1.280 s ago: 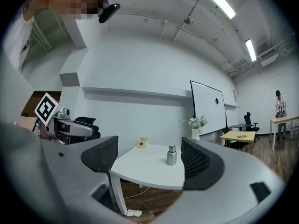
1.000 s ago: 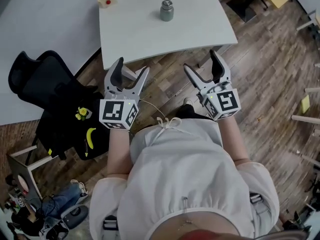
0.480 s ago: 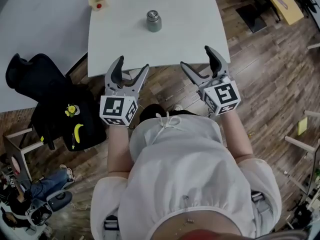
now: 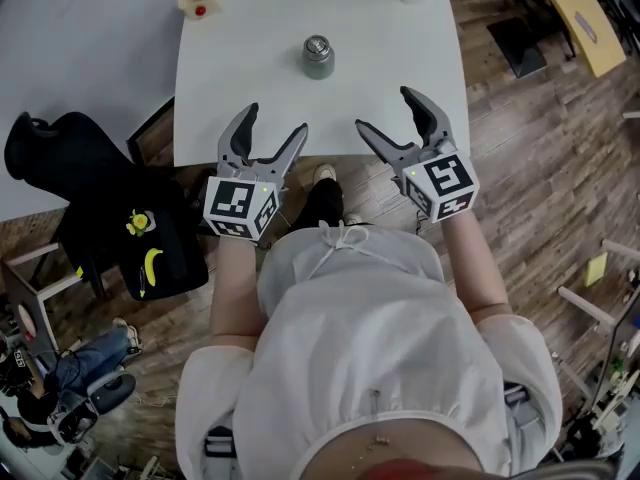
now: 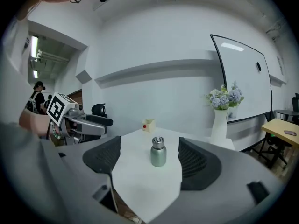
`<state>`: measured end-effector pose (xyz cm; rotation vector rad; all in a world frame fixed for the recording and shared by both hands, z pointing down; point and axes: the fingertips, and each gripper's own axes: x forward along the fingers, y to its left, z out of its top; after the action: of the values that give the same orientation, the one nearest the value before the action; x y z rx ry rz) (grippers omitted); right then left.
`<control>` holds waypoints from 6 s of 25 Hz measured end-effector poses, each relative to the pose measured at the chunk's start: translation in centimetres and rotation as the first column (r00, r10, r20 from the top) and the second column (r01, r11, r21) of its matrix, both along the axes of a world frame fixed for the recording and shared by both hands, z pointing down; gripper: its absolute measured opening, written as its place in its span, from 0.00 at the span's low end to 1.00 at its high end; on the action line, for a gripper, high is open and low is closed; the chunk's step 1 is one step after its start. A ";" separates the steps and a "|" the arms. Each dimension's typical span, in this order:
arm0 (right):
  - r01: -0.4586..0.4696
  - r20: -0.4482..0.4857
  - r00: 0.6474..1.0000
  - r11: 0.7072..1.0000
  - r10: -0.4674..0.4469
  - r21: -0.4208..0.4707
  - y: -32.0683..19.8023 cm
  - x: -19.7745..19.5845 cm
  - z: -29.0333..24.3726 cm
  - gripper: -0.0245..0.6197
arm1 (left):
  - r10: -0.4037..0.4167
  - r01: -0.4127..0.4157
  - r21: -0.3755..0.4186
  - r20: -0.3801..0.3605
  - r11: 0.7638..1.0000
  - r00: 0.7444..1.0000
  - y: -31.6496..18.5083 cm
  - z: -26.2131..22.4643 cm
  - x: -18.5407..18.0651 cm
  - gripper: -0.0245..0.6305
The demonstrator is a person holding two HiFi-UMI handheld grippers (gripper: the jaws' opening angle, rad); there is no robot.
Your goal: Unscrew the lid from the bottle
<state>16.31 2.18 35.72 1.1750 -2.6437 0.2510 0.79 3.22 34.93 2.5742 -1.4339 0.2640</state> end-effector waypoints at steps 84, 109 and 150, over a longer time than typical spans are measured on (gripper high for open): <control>0.139 -0.430 0.704 0.703 -0.566 -0.697 -18.1 -11.1 14.1 0.41 | 0.619 -0.613 -0.142 -0.001 0.777 0.785 -19.0 19.1 5.7 0.58; 0.453 -0.460 0.346 0.575 -0.818 -0.681 -17.6 -10.7 14.2 0.50 | 0.626 -0.621 -0.144 -0.009 0.771 0.779 -19.0 19.2 5.7 0.59; 0.467 -0.359 0.435 0.548 -0.826 -0.694 -17.9 -12.3 14.2 0.54 | 0.638 -0.634 -0.141 -0.016 0.761 0.770 -19.0 18.8 5.4 0.59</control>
<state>4.04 -15.67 49.94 -0.0899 -1.9589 0.2688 6.23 -15.80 53.77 2.8507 -0.4542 0.4769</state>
